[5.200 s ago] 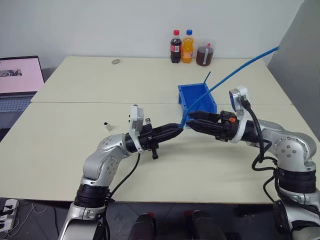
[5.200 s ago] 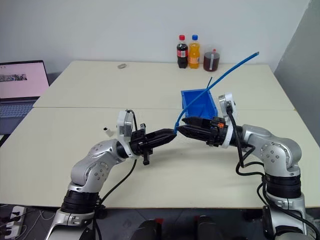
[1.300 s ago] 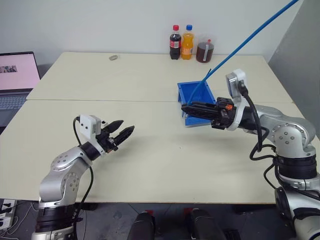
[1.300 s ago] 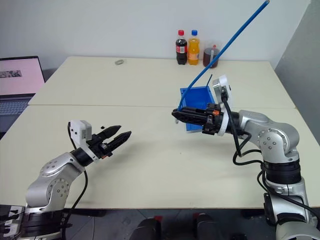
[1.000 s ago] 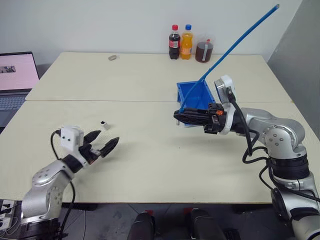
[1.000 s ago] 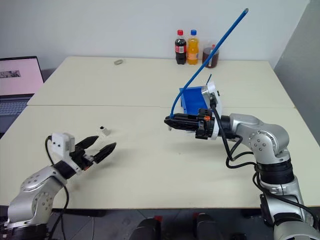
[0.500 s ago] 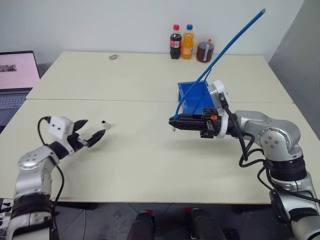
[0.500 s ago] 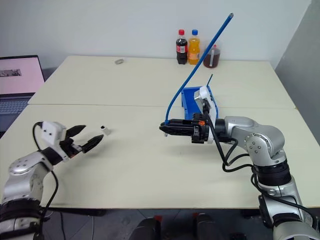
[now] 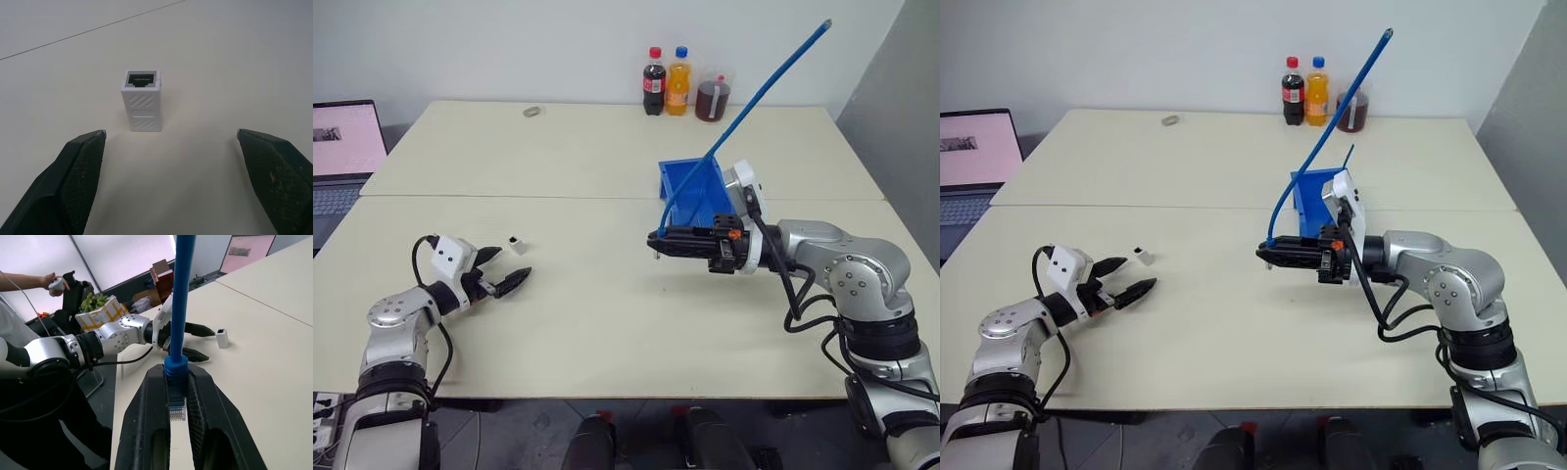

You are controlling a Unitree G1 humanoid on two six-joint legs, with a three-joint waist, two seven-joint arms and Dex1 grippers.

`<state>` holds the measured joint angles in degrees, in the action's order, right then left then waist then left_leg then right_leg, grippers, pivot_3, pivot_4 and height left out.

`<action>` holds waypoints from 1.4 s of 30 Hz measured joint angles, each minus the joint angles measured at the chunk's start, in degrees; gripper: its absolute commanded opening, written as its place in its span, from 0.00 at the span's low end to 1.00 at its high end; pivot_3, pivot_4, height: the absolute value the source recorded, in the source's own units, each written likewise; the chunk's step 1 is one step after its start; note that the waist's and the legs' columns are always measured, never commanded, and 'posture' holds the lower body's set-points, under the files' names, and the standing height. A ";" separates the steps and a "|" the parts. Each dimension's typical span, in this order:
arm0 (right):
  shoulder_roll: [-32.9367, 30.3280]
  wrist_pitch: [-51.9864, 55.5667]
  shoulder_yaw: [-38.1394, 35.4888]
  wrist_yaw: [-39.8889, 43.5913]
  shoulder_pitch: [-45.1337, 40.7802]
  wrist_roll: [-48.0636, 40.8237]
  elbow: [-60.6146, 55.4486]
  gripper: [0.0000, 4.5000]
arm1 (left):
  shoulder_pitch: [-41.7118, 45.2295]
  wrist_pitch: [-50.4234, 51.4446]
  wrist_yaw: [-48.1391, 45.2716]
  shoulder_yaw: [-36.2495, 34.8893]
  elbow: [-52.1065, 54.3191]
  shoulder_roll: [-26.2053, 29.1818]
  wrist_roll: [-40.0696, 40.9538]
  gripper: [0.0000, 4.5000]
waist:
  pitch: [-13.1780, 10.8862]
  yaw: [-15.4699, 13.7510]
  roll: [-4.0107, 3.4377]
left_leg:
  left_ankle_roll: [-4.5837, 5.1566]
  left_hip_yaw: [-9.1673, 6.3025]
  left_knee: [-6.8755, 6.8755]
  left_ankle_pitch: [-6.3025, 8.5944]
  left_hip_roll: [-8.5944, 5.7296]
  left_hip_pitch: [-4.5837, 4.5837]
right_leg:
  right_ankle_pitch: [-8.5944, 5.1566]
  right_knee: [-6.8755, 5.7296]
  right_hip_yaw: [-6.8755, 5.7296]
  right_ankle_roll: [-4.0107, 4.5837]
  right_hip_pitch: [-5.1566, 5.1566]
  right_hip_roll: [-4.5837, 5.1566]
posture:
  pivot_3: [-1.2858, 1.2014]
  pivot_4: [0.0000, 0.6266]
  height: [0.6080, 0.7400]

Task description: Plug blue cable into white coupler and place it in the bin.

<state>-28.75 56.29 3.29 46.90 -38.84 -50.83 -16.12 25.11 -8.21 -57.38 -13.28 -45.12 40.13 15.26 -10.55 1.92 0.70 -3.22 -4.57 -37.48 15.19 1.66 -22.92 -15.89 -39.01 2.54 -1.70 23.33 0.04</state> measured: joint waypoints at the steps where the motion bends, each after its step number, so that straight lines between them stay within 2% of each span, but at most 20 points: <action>1: 0.00 0.14 -0.04 -0.17 0.01 -0.01 -0.14 0.04 | 0.57 -0.14 0.03 0.01 -0.65 -0.18 -0.11 1.00 | 0.00 0.00 0.00 | 0.00 0.00 0.00 0.00 0.00 0.00 | 0.00 0.00 -0.01 0.00 0.00 0.00 | 0.52 0.24 1.00; 13: -0.23 0.72 -0.27 -0.78 0.03 -0.01 -0.51 0.04 | 9.26 -2.76 0.34 1.75 -10.92 -2.20 -2.78 1.00 | 0.01 -0.03 0.01 | 0.00 -0.01 -0.02 0.00 -0.01 -0.01 | 0.00 -0.02 -0.03 0.00 -0.01 -0.01 | 0.52 0.24 1.00; 26: -0.37 1.53 -0.41 -1.38 0.90 -0.06 -1.66 0.04 | 10.06 -4.73 0.37 2.53 -13.83 -2.89 -3.93 0.47 | 0.01 -0.01 0.01 | 0.00 -0.01 -0.02 0.00 -0.01 0.01 | 0.00 -0.05 -0.02 0.00 -0.01 -0.01 | 0.52 0.24 1.00; 32: -0.35 1.65 -0.44 -1.95 1.52 -0.06 -1.68 0.04 | 9.22 -4.93 0.45 1.72 -13.71 -2.86 -3.71 0.18 | 0.01 0.07 0.01 | 0.01 -0.01 -0.02 -0.01 0.00 0.05 | 0.00 -0.11 -0.02 0.01 -0.01 -0.02 | 0.52 0.24 1.00; 42: -0.22 1.55 -0.45 -2.05 1.52 0.02 -1.68 0.04 | 9.47 -4.60 0.08 1.83 -13.41 -2.95 -3.92 0.18 | 0.01 0.03 0.01 | 0.01 -0.01 -0.06 -0.01 -0.01 0.04 | 0.01 -0.12 -0.02 0.01 -0.02 -0.01 | 0.52 0.24 1.00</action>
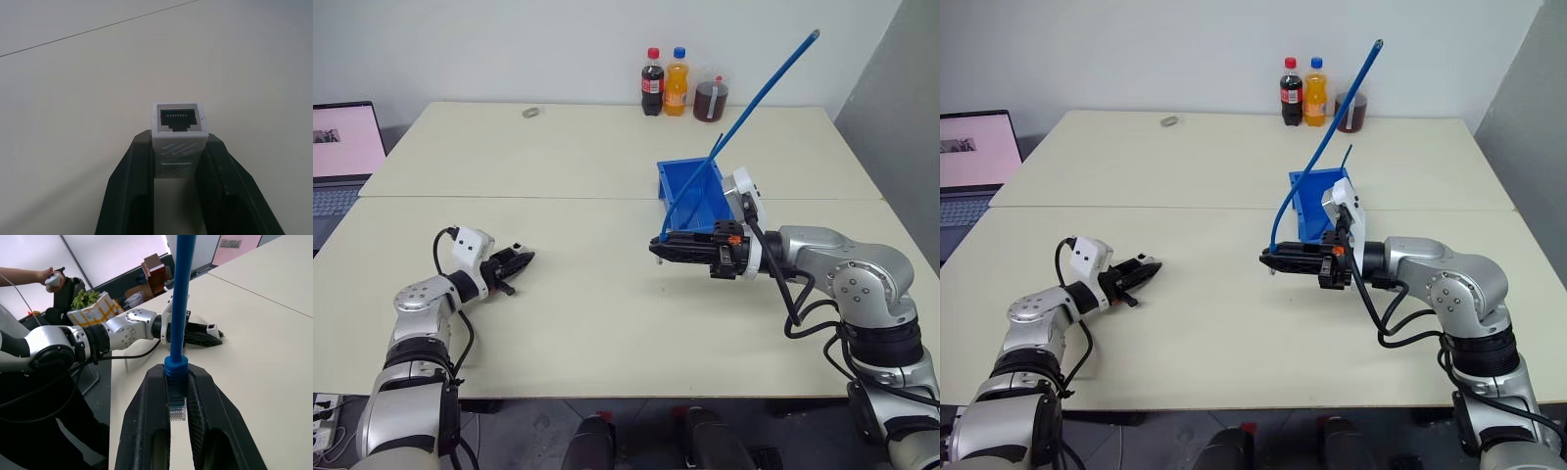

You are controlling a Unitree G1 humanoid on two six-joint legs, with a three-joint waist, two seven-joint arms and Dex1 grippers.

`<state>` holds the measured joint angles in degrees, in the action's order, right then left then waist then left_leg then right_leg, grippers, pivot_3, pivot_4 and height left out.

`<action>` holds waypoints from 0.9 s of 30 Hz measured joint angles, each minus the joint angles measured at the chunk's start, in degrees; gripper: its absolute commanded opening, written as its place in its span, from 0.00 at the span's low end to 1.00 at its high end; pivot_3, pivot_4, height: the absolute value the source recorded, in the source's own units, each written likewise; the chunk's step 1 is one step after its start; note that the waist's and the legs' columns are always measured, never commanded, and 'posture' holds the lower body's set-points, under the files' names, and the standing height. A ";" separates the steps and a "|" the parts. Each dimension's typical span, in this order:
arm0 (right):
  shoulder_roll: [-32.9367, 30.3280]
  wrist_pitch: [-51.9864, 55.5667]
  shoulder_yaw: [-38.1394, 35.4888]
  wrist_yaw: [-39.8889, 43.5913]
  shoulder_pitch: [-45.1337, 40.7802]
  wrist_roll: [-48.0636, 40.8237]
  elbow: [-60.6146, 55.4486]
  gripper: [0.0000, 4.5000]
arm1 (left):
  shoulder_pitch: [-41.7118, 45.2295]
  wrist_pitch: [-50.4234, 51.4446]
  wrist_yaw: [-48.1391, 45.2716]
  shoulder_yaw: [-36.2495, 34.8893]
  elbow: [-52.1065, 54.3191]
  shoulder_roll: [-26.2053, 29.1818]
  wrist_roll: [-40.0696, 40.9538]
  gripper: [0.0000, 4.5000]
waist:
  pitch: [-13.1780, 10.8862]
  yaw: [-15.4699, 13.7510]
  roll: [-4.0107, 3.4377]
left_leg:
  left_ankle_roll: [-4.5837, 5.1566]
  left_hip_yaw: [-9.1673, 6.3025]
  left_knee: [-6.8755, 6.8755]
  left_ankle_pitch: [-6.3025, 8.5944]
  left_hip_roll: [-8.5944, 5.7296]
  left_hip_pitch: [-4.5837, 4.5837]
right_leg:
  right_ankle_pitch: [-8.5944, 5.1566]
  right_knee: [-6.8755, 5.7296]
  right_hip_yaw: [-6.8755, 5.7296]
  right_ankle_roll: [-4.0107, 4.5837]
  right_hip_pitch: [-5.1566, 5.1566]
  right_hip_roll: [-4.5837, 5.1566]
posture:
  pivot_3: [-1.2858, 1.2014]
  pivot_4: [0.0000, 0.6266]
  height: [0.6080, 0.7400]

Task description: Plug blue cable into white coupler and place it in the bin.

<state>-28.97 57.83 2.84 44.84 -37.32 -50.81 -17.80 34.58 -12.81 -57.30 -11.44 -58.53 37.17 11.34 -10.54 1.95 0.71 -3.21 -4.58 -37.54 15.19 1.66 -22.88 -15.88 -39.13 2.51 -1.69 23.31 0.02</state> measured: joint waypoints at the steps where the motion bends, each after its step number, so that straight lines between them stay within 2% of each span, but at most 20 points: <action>1: -0.07 -0.06 -0.04 -0.08 0.05 0.05 -0.04 0.04 | -0.01 0.27 -0.57 0.12 0.52 -0.31 0.00 0.18 | 0.00 -0.01 0.00 | 0.00 0.00 -0.01 0.00 0.00 -0.01 | 0.00 0.00 0.00 0.00 0.00 0.00 | 0.52 0.24 1.00; 7: -1.24 -1.39 -0.57 -1.42 0.17 1.61 -1.51 0.04 | -0.33 3.38 -5.93 4.96 9.38 -4.17 -0.06 0.18 | 0.00 -0.43 0.01 | -0.01 -0.02 -0.21 0.00 -0.05 -0.11 | 0.01 0.01 -0.02 -0.01 -0.04 0.04 | 0.52 0.24 1.00; 11: -2.01 -4.98 -0.46 -2.08 1.79 5.05 -3.62 0.04 | -0.84 9.08 -10.78 9.69 19.21 -6.21 0.08 0.18 | 0.00 -0.16 0.01 | 0.00 -0.03 -0.21 0.00 -0.03 -0.10 | 0.00 0.01 -0.01 -0.01 -0.05 0.01 | 0.52 0.24 1.00; 18: -3.48 -8.81 4.25 -2.78 6.48 12.04 -7.26 0.04 | -5.52 16.22 -15.94 17.86 36.48 -9.58 0.91 0.18 | 0.00 0.00 0.01 | 0.00 -0.02 -0.21 0.00 -0.02 -0.08 | 0.00 0.00 0.03 -0.01 -0.05 0.00 | 0.52 0.24 1.00; 25: -3.71 -14.45 8.36 -2.73 9.97 19.29 -7.81 0.04 | -7.01 17.69 -18.70 25.17 41.75 -10.59 -0.15 0.18 | 0.00 -0.09 0.01 | 0.00 -0.01 -0.28 0.00 -0.03 -0.06 | 0.00 0.00 0.03 -0.01 -0.09 -0.02 | 0.52 0.24 1.00; 27: -1.98 -16.83 8.98 -3.84 10.82 21.44 -7.44 0.04 | -7.01 17.70 -19.37 26.95 42.06 -10.93 -0.63 0.18 | 0.01 -0.08 0.02 | 0.00 -0.01 -0.28 0.00 -0.03 -0.05 | 0.00 0.01 0.03 -0.01 -0.10 -0.03 | 0.52 0.24 1.00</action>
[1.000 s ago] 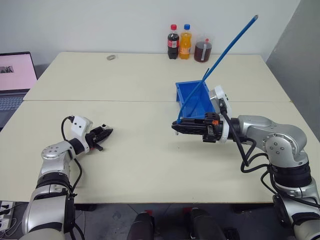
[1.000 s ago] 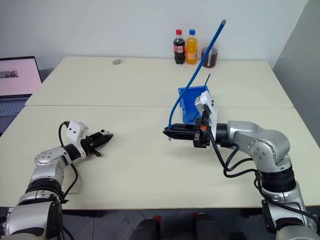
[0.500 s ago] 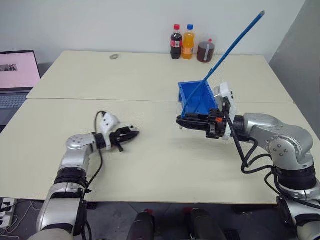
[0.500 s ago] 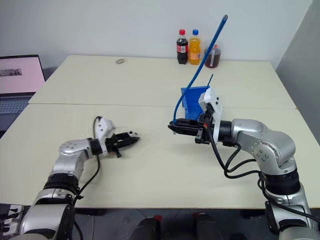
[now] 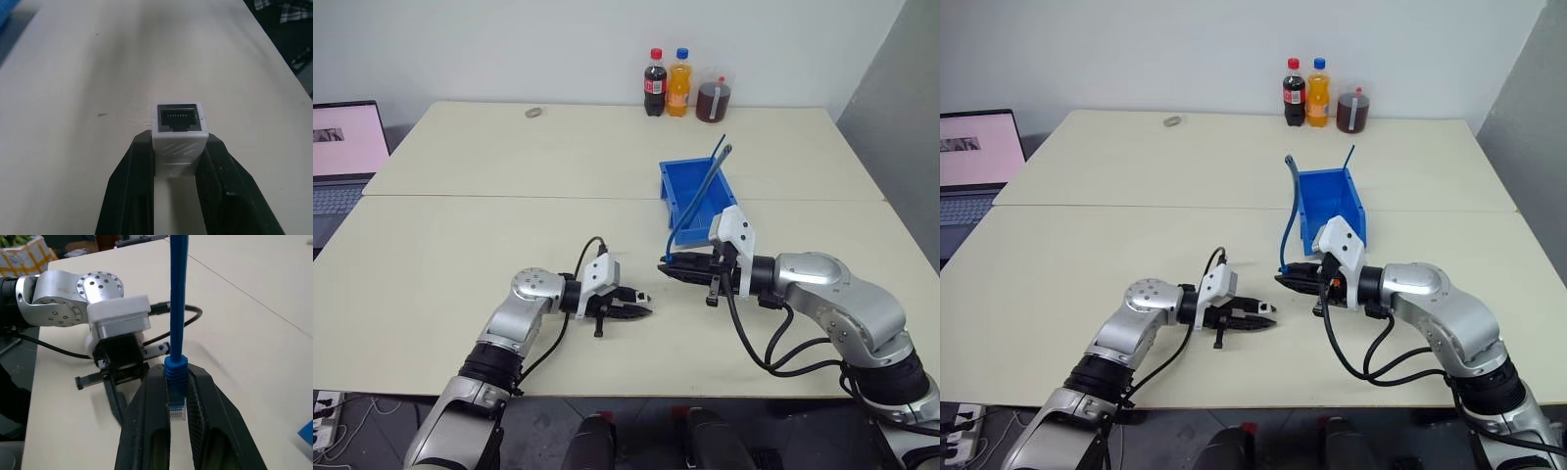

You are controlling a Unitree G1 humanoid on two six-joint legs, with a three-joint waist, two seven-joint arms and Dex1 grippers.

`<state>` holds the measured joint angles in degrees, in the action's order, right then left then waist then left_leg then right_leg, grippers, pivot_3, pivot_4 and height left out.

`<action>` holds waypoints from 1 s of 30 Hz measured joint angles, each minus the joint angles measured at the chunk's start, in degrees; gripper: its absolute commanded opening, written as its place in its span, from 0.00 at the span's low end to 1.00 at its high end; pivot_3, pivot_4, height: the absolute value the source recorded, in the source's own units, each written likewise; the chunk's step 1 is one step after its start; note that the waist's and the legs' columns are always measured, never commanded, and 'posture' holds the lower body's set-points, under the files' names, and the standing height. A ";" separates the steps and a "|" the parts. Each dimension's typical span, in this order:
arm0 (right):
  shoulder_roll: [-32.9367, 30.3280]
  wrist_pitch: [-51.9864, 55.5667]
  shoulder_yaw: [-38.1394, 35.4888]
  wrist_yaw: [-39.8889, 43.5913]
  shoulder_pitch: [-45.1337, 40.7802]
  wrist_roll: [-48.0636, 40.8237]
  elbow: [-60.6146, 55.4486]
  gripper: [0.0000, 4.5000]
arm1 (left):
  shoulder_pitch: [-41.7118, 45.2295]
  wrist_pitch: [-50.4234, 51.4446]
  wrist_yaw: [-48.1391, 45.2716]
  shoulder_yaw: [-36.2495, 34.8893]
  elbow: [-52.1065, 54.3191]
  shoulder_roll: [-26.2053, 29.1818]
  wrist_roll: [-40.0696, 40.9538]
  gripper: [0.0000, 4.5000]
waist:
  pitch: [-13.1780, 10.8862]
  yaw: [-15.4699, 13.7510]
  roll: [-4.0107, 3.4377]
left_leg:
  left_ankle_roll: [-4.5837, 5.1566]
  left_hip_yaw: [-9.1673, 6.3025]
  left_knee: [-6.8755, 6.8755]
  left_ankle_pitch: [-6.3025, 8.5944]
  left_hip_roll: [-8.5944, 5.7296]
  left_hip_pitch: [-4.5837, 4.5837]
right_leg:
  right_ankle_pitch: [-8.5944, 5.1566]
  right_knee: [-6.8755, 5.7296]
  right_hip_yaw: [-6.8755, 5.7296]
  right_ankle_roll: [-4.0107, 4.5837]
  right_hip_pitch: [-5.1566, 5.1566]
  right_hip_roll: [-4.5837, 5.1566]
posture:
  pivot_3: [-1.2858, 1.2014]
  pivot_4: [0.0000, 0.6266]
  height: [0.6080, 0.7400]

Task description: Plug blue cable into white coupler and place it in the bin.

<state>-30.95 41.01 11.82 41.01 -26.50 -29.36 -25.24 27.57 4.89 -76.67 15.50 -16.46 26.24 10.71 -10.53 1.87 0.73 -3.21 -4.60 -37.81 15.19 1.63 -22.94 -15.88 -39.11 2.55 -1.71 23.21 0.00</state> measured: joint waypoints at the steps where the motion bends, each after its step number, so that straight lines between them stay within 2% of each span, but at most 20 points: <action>1: 0.99 -1.43 0.73 -0.48 0.61 1.29 0.49 0.04 | 0.00 -0.22 -0.19 0.96 -0.02 -0.27 -0.68 0.18 | 0.00 0.00 0.00 | 0.00 0.00 0.00 0.00 0.00 0.00 | 0.00 0.00 0.01 0.00 0.00 0.00 | 0.52 0.24 1.00; 9: 3.35 -6.26 4.14 -0.55 6.17 5.33 1.33 0.04 | 0.05 -5.28 0.39 2.84 -1.60 -1.16 -3.15 0.18 | 0.02 -0.12 0.00 | 0.00 -0.01 -0.02 0.00 -0.01 0.04 | 0.00 0.00 0.00 0.00 -0.05 0.00 | 0.52 0.24 1.00; 30: 8.86 -12.11 4.10 1.85 12.51 5.63 5.13 0.04 | 0.89 -10.17 -0.44 3.10 -5.38 -1.29 -3.13 0.18 | 0.11 -0.11 0.01 | 0.00 -0.01 -0.05 0.00 0.01 0.16 | 0.00 -0.03 0.01 -0.01 -0.15 -0.03 | 0.52 0.24 1.00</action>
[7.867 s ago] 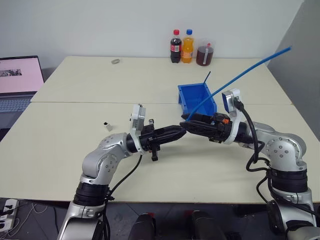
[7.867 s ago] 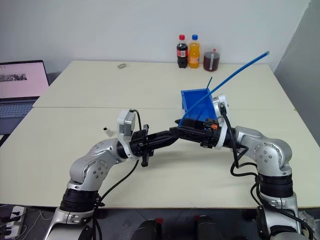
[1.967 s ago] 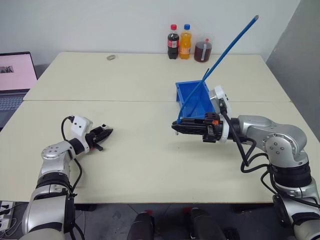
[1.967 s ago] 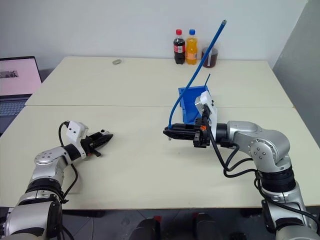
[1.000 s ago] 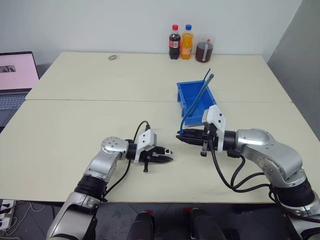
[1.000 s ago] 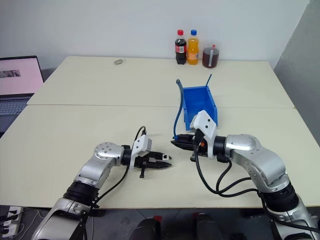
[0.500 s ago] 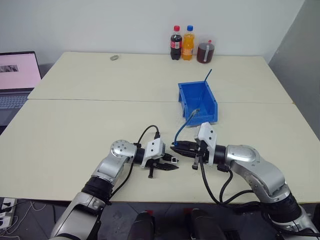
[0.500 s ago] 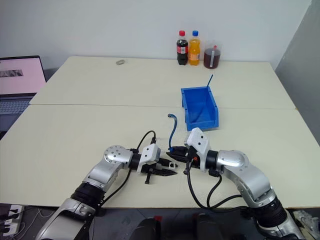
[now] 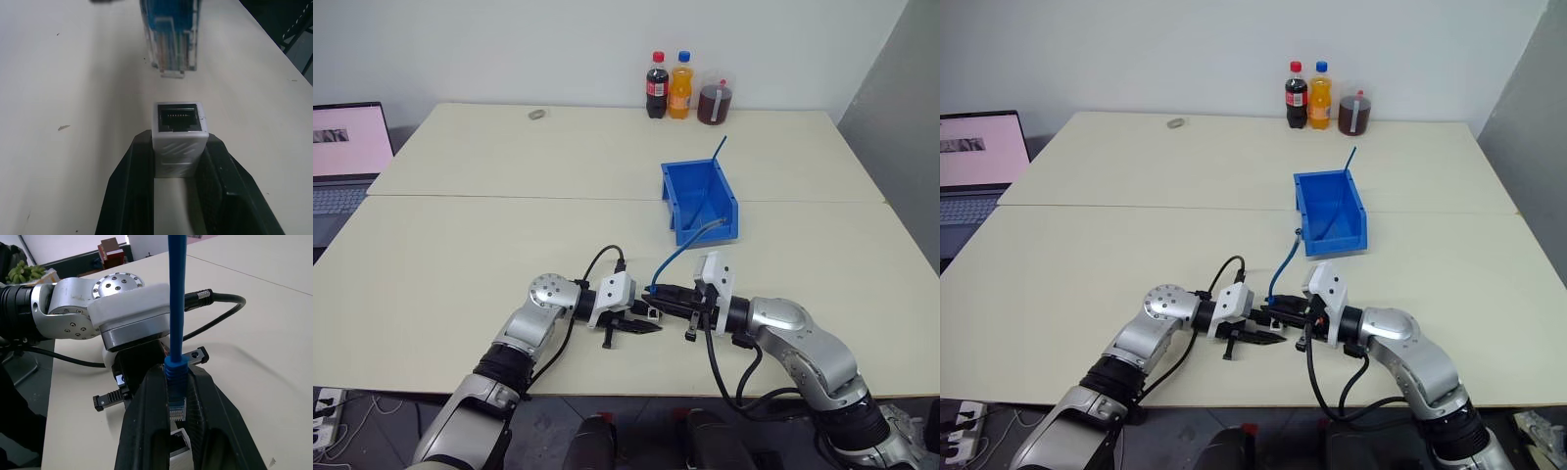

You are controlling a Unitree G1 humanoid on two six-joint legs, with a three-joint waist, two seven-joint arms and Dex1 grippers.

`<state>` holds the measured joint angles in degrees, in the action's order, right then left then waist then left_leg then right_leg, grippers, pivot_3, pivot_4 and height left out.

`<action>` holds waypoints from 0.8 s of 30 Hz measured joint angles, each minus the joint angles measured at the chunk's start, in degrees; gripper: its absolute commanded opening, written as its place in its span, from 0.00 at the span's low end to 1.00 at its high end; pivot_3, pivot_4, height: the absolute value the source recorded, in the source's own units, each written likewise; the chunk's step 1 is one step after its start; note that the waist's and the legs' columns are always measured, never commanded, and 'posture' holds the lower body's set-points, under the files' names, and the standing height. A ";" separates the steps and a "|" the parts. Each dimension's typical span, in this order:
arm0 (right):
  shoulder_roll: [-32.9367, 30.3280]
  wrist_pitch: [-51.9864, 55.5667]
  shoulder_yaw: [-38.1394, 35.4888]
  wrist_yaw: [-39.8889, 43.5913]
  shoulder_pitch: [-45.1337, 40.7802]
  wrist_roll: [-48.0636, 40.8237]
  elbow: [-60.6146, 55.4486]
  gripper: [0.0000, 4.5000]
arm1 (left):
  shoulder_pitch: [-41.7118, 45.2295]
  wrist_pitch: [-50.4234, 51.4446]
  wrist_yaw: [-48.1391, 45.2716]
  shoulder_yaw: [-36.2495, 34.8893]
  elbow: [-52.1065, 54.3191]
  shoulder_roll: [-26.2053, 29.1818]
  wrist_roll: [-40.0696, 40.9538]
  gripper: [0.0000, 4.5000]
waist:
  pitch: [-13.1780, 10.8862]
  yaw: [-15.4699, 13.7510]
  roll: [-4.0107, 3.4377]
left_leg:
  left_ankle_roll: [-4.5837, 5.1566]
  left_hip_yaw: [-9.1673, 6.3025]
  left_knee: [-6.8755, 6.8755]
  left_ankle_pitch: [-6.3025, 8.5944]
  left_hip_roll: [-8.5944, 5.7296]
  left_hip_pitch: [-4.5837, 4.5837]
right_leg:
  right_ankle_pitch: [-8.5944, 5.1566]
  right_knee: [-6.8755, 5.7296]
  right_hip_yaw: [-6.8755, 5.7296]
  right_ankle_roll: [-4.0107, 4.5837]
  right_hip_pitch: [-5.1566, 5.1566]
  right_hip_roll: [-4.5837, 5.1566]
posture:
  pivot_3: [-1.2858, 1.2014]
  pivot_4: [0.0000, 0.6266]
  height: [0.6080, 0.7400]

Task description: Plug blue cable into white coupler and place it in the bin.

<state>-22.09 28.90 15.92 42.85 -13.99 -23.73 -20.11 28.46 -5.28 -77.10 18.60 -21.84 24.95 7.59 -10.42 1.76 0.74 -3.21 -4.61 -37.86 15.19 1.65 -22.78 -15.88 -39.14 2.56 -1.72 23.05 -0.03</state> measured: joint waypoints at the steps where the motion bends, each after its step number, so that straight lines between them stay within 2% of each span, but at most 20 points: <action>1: 0.04 -0.21 0.03 0.08 0.02 0.04 0.34 0.04 | 0.06 -0.14 -0.05 0.01 -0.15 0.00 0.00 0.18 | 0.00 0.00 0.00 | 0.00 0.00 0.00 0.00 0.00 0.00 | 0.00 0.00 0.00 0.00 0.00 0.00 | 0.52 0.24 1.00; 13: 1.55 -5.95 1.08 2.08 1.04 2.60 6.55 0.04 | 0.51 -1.14 -1.08 -0.11 -1.56 0.45 0.01 0.18 | 0.02 0.09 0.00 | 0.00 0.00 0.01 0.00 0.03 0.05 | 0.00 -0.02 0.02 0.00 -0.01 -0.04 | 0.52 0.24 1.00; 24: 1.87 -6.96 1.07 3.51 0.61 2.93 8.05 0.04 | 0.85 -1.15 -1.00 -0.24 -2.32 0.43 0.05 0.18 | 0.03 0.12 0.00 | 0.00 0.01 0.00 0.00 0.04 0.14 | 0.00 -0.19 0.06 0.00 -0.02 -0.07 | 0.52 0.24 1.00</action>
<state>-20.21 21.94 16.99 46.37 -13.38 -20.80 -12.06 29.31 -6.43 -78.11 18.36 -24.16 25.38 7.64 -10.39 1.88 0.73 -3.21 -4.59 -37.87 15.18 1.68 -22.64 -15.89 -39.33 2.62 -1.72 23.04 -0.10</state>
